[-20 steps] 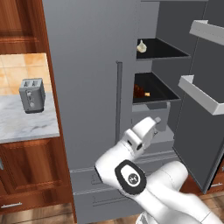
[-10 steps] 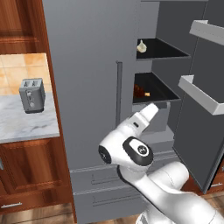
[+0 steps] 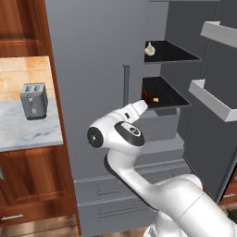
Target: Gather the potato and garlic from the fridge and place them on a tray on the dining counter. Then gather the steak and chicken drumstick from the fridge and place them on the other tray.
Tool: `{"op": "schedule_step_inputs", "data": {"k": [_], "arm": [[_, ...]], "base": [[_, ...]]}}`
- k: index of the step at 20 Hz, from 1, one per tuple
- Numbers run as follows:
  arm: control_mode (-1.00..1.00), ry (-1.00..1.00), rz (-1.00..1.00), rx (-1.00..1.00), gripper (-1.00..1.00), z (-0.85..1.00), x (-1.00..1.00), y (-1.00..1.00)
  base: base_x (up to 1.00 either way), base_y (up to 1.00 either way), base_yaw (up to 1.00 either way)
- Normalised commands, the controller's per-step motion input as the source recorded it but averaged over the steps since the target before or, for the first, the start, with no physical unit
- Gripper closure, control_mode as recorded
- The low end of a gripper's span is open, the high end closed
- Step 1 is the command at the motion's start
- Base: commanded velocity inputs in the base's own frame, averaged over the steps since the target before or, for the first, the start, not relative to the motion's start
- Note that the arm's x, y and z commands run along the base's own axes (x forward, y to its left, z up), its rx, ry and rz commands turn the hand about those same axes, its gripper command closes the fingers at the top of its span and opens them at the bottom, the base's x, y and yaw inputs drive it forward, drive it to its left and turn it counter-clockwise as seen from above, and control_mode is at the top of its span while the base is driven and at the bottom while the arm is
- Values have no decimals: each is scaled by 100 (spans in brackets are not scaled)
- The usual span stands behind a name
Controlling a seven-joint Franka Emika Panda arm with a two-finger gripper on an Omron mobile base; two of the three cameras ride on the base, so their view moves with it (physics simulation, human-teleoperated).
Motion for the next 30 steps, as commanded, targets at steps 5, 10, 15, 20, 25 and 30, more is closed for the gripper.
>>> {"op": "schedule_step_inputs", "data": {"k": [5,10,15,20,25,30], "arm": [[-100,9,24,21,-100,-14,68,0],[-100,17,21,10,-100,-57,82,-10],[-100,12,16,14,-100,-31,93,-1],[-100,0,3,7,100,-25,39,0],[-100,0,0,0,100,0,0,0],[-100,0,0,0,100,-1,-63,12]], "base": [[0,0,0],[0,0,0],[0,0,0],[0,0,0],[0,0,0],[0,0,0]]}}
